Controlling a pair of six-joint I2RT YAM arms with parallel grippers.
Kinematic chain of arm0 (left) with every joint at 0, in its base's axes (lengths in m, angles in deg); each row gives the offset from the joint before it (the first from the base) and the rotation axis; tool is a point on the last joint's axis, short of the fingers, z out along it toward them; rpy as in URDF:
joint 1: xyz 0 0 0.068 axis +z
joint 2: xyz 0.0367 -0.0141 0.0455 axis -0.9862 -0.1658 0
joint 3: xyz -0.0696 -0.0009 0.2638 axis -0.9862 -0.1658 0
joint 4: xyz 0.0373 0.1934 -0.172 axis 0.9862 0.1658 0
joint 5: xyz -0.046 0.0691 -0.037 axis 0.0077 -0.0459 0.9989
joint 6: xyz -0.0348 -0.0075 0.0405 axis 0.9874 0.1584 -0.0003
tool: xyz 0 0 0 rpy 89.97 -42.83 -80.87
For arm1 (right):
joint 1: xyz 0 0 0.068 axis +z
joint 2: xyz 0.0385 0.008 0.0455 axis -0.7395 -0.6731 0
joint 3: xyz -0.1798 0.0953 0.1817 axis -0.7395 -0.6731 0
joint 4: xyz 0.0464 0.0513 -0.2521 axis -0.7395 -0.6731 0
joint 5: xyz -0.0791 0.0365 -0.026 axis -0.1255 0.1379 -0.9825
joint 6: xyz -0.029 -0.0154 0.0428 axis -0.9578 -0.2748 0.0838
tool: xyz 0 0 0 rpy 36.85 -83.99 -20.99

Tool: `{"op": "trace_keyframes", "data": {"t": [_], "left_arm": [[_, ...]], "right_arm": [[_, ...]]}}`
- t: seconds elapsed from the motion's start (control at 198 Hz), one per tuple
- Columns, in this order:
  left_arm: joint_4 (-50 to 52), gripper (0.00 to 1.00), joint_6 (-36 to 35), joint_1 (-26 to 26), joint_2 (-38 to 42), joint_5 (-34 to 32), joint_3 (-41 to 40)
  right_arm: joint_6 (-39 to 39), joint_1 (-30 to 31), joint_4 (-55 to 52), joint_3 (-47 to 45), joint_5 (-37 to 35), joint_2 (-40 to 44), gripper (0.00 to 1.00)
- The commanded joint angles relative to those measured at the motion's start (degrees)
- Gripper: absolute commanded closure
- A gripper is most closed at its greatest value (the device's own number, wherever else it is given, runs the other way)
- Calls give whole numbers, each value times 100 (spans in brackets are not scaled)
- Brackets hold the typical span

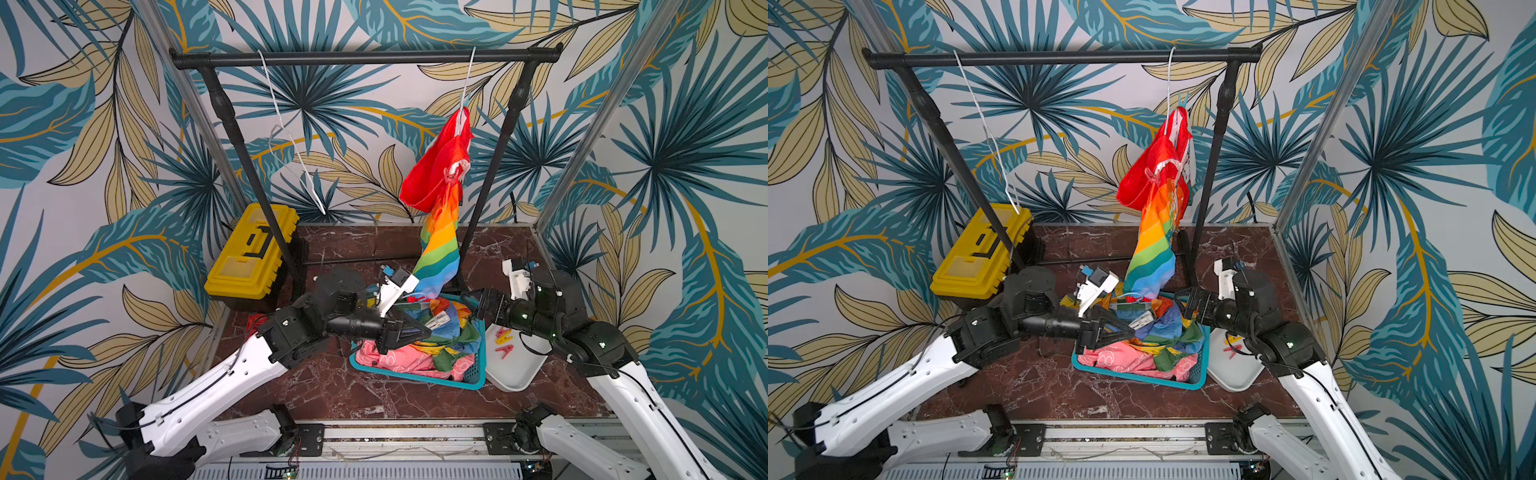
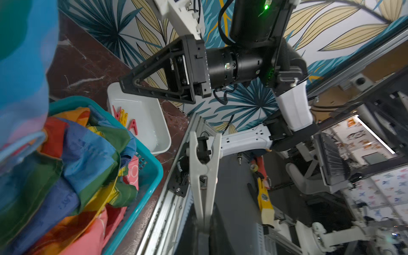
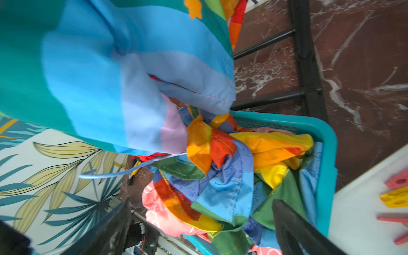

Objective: Remove the clothespins securing jackets to the hanger
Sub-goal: Remove the clothespin from the hanger, then place the clothespin in the storage box.

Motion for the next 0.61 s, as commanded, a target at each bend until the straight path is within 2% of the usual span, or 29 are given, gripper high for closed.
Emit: {"op": "trace_keyframes", "data": {"t": [0.0,0.142,0.283,0.42,0.602], "left_arm": [[405,100,-719,-318,-562,-1524,358],[386,100,-732,-415,-1138,-1776,765],[129,100,-825,-582,-1249,-2449,829],[-110,100,-839,-695,-1314,-2764,810],[-205,100,-872,-883,-1474,-3002,872]], "right_arm": [[323,-11,465,74,595,39,1],[272,-12,210,136,263,255,1],[361,-11,105,75,263,403,5],[664,-12,520,-281,647,284,18],[940,-11,1030,-510,810,184,26]]}}
